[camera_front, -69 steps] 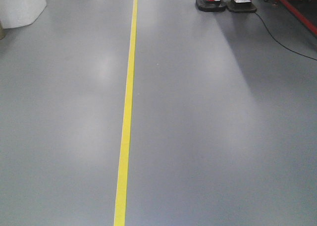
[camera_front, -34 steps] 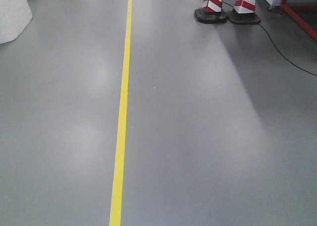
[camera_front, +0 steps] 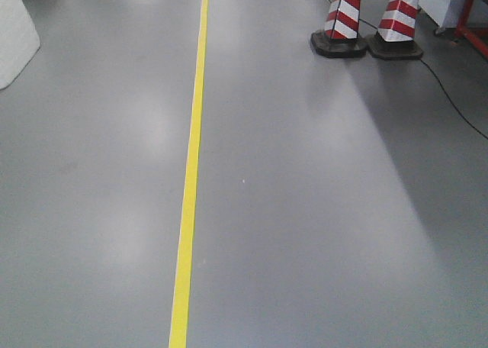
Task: Move and align brake pads A on conveyor
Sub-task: 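Drive forward along the yellow floor line past the cones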
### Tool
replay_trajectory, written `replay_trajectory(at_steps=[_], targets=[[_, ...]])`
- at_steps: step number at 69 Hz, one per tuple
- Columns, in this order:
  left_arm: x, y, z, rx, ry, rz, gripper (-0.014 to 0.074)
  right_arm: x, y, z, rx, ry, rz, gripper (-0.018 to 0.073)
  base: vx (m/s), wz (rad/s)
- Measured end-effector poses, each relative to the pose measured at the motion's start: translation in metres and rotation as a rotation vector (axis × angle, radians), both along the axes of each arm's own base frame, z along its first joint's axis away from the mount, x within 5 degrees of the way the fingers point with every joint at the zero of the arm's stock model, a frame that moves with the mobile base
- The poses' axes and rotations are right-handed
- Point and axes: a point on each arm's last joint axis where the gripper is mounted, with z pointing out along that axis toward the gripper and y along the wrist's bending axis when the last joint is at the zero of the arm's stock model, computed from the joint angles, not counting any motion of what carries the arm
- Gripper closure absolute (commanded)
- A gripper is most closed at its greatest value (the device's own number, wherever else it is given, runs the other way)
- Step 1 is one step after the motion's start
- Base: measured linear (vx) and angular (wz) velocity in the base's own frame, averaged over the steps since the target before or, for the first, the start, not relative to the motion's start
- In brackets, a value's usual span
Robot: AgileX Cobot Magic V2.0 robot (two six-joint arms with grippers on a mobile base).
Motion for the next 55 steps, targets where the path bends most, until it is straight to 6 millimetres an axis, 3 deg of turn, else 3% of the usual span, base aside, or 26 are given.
replay_trajectory(at_steps=[55], targets=[[0.0000,0.0000,0.0000,0.000,0.000,0.000,0.0602,0.0000,0.0000,0.0000,0.000,0.000,0.000,0.0564,0.80,0.07]])
